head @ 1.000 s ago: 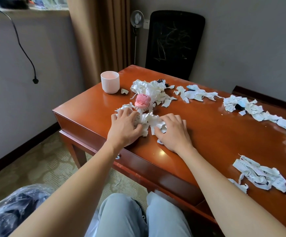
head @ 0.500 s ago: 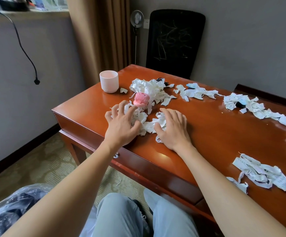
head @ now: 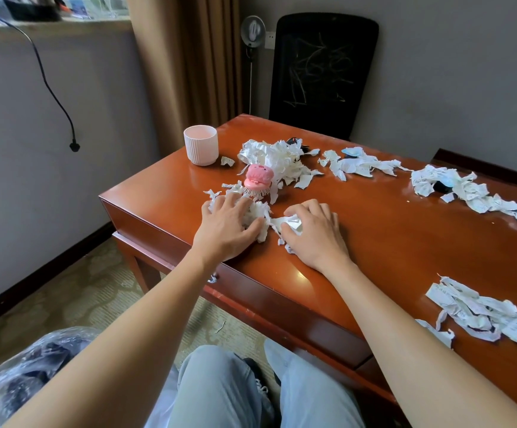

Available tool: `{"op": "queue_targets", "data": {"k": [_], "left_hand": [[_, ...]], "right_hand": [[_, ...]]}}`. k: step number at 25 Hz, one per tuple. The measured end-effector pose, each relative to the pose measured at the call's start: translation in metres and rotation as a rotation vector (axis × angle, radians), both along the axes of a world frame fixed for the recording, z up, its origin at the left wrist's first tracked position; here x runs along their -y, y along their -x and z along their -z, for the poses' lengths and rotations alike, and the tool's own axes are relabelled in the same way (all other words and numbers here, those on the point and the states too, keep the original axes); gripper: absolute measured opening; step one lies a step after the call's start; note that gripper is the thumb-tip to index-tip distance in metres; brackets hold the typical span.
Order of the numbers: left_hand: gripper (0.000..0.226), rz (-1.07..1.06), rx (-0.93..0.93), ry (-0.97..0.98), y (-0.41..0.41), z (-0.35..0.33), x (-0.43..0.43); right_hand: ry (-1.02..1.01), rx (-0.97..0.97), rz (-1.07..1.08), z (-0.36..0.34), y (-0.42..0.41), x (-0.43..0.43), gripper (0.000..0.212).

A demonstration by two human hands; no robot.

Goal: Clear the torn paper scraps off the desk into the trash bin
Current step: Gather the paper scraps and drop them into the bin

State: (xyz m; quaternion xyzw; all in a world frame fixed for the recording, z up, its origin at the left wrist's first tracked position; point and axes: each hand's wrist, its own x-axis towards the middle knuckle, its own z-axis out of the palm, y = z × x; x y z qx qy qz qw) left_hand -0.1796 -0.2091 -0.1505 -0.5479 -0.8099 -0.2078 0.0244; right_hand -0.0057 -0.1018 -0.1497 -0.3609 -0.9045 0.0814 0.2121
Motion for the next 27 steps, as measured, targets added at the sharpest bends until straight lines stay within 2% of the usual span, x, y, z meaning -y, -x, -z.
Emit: {"op": "queue_targets", "data": {"k": [6, 11, 14, 18, 22, 27], "left_hand": [[0.048, 0.006, -0.004, -0.076, -0.0008, 0.0015, 0.0021], [0.05, 0.028, -0.033, -0.125, -0.0037, -0.0005, 0.0059], [0.055, 0.001, -0.054, -0.132, -0.0055, -0.0024, 0.0076], [0.067, -0.035, -0.07, -0.067, -0.0038, -0.0001, 0.0046], [0.073, -0.003, -0.026, 0.055, -0.0015, -0.0008, 0.0011], [0.058, 0.025, -0.033, 0.056, -0.0006, -0.0019, -0.0002]], "right_hand": [[-0.005, -0.033, 0.041, 0.001, -0.0005, -0.0008, 0.026], [-0.099, -0.096, 0.054, 0.0004, -0.0015, 0.002, 0.03], [-0.152, -0.081, 0.085, -0.0009, -0.0034, 0.0052, 0.041], [-0.067, 0.061, 0.158, -0.0034, -0.0034, 0.0083, 0.06], [-0.021, 0.105, 0.163, -0.004, -0.0024, 0.0063, 0.048], [-0.014, 0.046, 0.134, -0.0038, -0.0024, 0.0052, 0.031]]}}
